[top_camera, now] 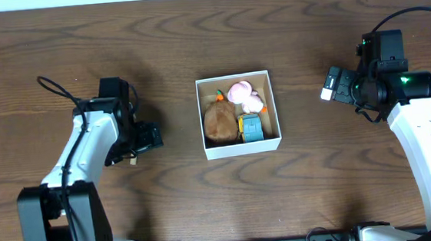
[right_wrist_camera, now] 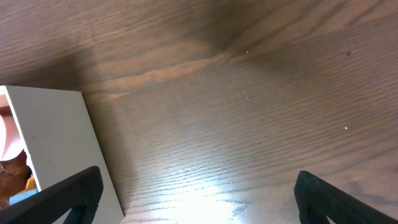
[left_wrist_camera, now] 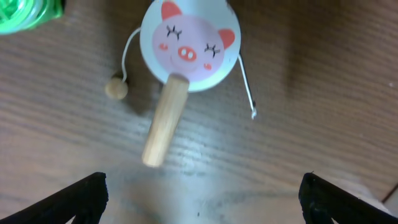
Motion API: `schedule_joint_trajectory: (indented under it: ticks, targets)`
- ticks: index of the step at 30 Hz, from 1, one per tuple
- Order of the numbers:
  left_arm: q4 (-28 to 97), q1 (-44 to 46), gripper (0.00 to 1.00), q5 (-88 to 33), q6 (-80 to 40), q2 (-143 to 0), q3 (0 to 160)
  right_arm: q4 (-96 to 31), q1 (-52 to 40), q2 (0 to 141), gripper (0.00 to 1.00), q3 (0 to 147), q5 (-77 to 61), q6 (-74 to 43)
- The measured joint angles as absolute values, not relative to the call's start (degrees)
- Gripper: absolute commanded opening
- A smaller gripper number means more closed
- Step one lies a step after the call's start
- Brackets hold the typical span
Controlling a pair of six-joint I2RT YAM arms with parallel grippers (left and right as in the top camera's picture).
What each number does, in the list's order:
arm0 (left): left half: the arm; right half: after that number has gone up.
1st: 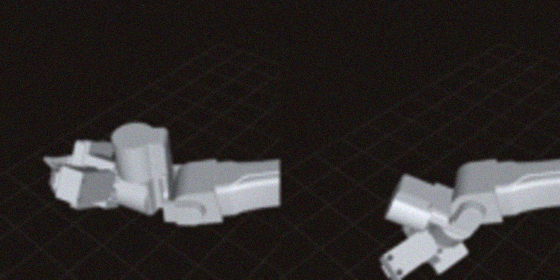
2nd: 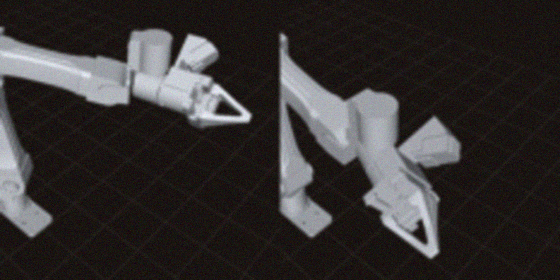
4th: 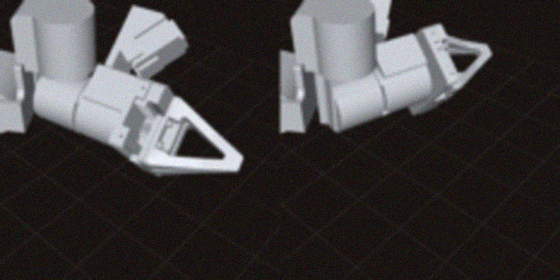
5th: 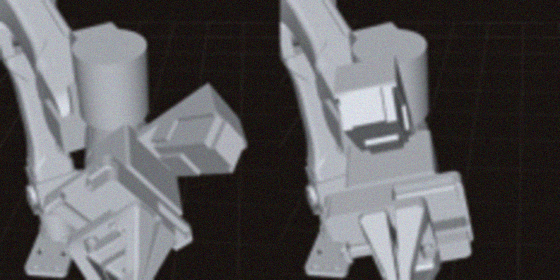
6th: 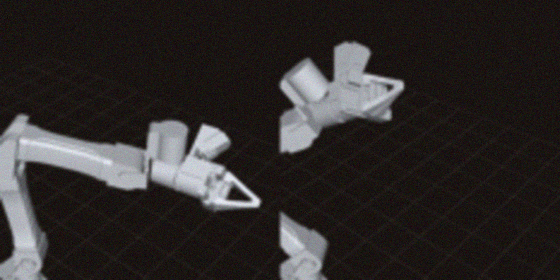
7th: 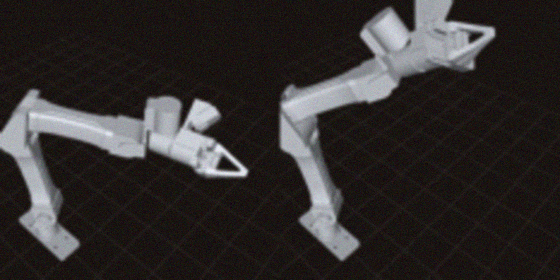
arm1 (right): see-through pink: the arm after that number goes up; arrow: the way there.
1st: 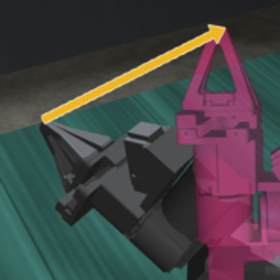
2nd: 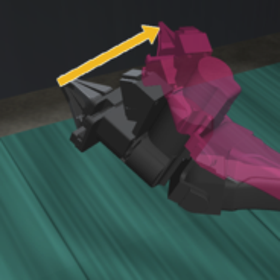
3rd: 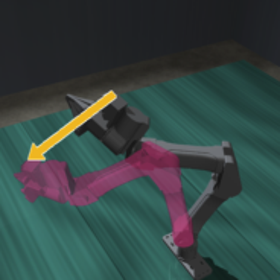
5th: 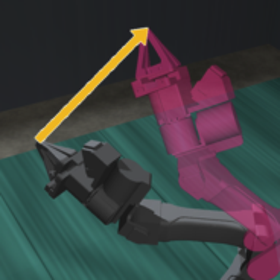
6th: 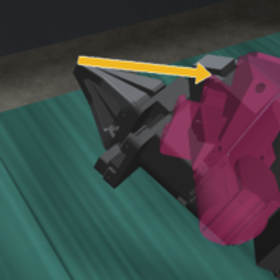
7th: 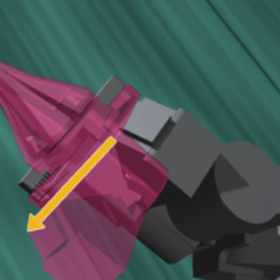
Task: Pack container
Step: 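Move left gripper over the pig-face rattle drum and grasp it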
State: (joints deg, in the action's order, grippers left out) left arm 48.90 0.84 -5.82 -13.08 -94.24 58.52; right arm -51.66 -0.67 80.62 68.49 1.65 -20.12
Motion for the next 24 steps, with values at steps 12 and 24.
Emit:
schedule_joint_trajectory:
  ticks: [12,24]
  targets:
    - [46.0,0.8,0.98,-5.8,-13.1,-103.2,58.5,-52.1,-0.7,80.6,0.99,68.5,1.7,-20.1]
    - [43.6,0.8,0.82,-5.6,-13.1,-103.7,58.6,-52.9,-0.7,80.6,0.99,68.5,1.7,-20.1]
